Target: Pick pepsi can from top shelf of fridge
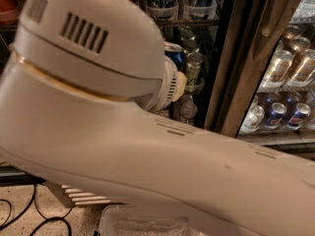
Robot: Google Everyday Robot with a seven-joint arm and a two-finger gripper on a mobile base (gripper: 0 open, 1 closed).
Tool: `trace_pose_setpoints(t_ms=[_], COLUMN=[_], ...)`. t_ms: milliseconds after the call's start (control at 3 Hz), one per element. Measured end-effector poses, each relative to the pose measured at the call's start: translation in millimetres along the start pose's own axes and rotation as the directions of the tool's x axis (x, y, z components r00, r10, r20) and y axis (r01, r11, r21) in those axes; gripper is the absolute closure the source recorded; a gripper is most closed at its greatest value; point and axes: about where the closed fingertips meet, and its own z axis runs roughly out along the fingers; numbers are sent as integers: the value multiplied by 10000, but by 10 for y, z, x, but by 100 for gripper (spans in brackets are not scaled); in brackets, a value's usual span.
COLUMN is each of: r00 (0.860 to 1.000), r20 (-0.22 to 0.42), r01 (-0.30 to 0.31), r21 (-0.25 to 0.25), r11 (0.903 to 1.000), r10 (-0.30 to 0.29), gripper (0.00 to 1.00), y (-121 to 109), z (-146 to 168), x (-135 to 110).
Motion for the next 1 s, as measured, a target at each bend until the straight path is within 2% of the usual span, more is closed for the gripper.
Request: trace_pose_setpoints(t_ms=[333, 667, 1000], r00=[9986, 9988, 9874], r20=[205, -454, -1571], r01=[489, 160, 49], r21=[-336, -602, -782], r11=[9982, 9981, 9969], r10=[-482, -188, -172], gripper=[100, 100, 100], y=[125, 119, 62], z=[-87, -149, -279], x=[-51, 96, 445])
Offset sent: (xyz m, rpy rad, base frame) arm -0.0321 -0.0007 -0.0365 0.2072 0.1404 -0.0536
